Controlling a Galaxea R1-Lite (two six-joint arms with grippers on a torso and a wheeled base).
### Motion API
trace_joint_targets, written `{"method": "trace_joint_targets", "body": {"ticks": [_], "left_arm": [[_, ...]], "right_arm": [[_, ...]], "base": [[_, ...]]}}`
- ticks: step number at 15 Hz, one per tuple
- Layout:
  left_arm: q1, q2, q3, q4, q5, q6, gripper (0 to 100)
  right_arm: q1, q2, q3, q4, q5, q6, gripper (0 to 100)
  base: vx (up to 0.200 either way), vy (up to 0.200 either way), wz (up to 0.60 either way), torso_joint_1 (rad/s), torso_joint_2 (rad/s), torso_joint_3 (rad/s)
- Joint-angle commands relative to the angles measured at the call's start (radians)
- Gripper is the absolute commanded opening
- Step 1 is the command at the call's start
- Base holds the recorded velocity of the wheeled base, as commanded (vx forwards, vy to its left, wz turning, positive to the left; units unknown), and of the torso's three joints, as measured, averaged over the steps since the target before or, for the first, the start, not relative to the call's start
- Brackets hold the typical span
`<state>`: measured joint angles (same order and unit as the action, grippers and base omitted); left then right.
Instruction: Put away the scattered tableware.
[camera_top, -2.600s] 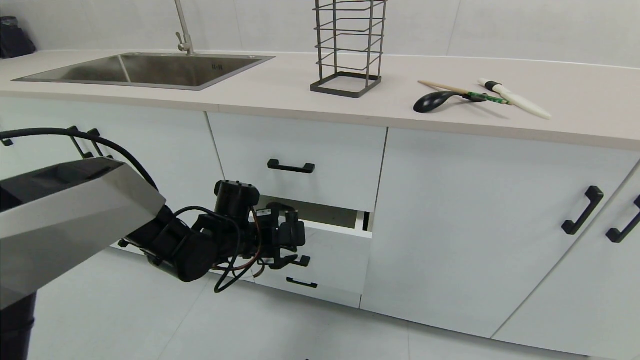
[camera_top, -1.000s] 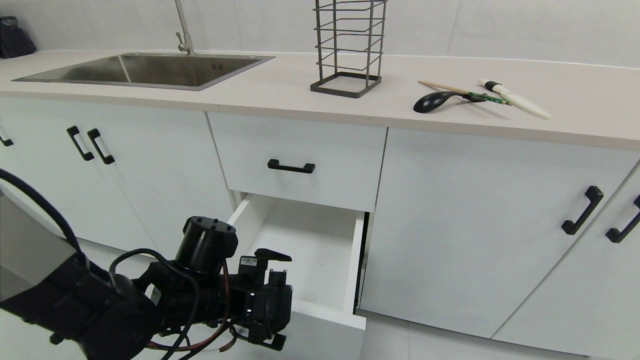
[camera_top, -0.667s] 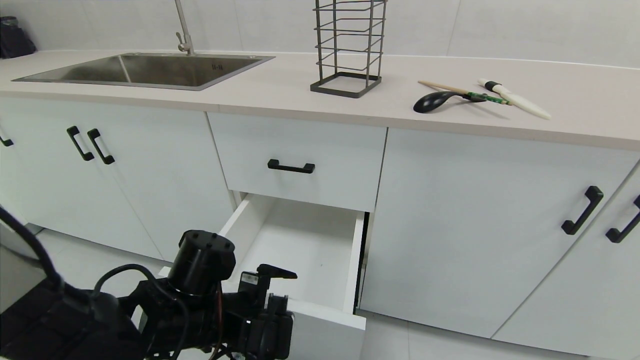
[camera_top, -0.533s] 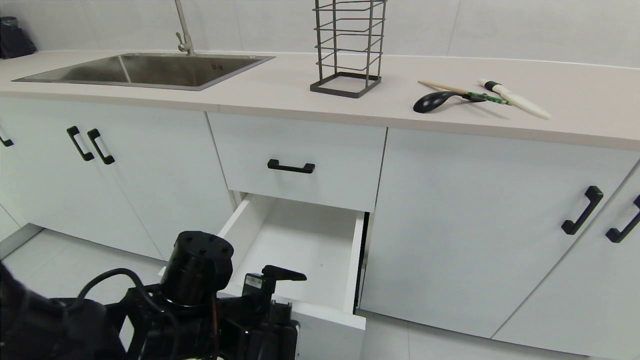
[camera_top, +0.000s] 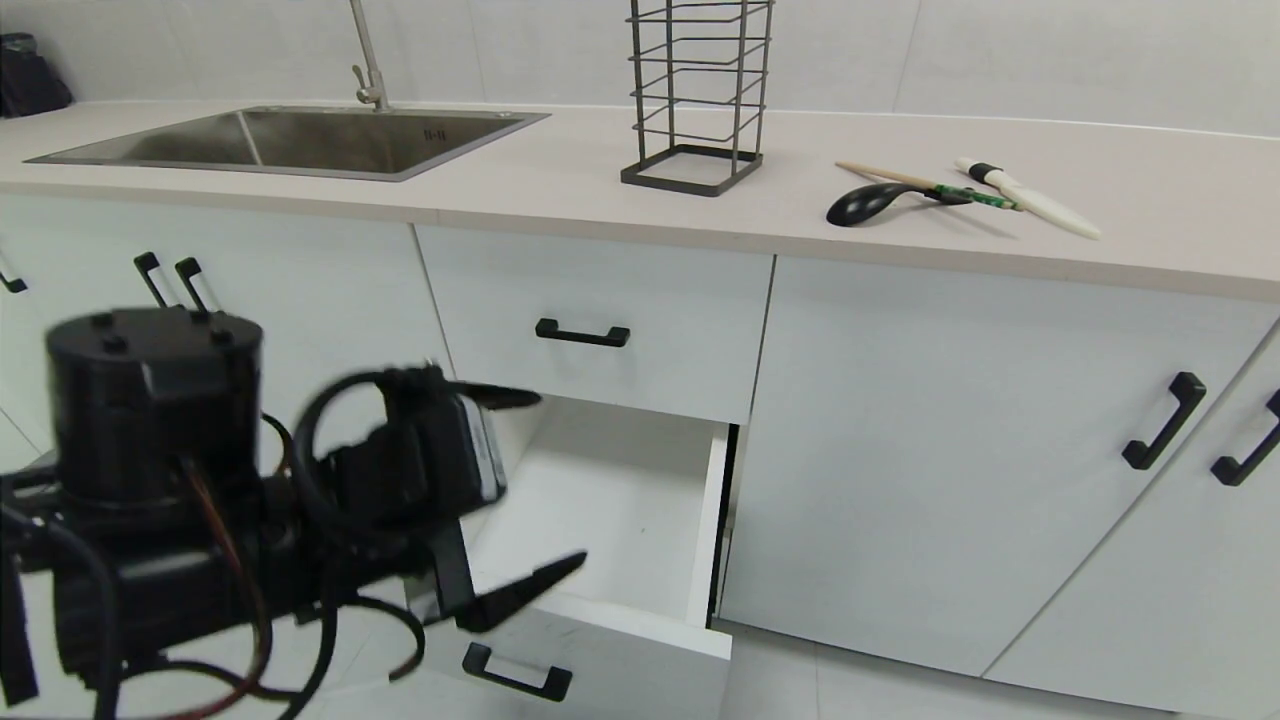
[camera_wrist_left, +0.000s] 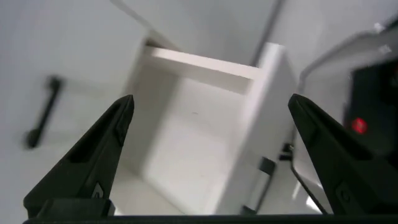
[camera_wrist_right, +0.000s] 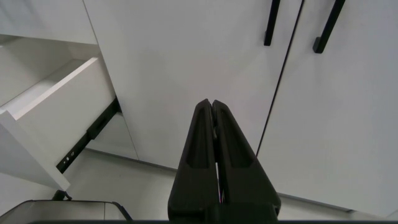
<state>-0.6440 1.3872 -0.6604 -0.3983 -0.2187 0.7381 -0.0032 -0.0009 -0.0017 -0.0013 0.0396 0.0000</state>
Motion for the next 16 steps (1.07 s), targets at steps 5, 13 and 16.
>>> {"method": "trace_joint_targets", "body": {"ticks": [5,13,16], "left_arm": [[0.303,-0.160,-0.008,0.087,-0.191,-0.329,100],[0.345,-0.281,0.381,-0.306,-0.283,-0.510,100],[0.327,-0.327,0.481,-0.390,-0.284,-0.503,100]], "right_arm": [[0.000,0.001,0.000,0.000,0.002,0.002,0],[0.000,0.001,0.000,0.000,0.000,0.002,0],[0.000,0.001,0.000,0.000,0.000,0.002,0]], "base": [[0.000,0.000,0.00,0.000,0.00,0.000],[0.000,0.000,0.00,0.000,0.00,0.000],[0.000,0.000,0.00,0.000,0.00,0.000]]}}
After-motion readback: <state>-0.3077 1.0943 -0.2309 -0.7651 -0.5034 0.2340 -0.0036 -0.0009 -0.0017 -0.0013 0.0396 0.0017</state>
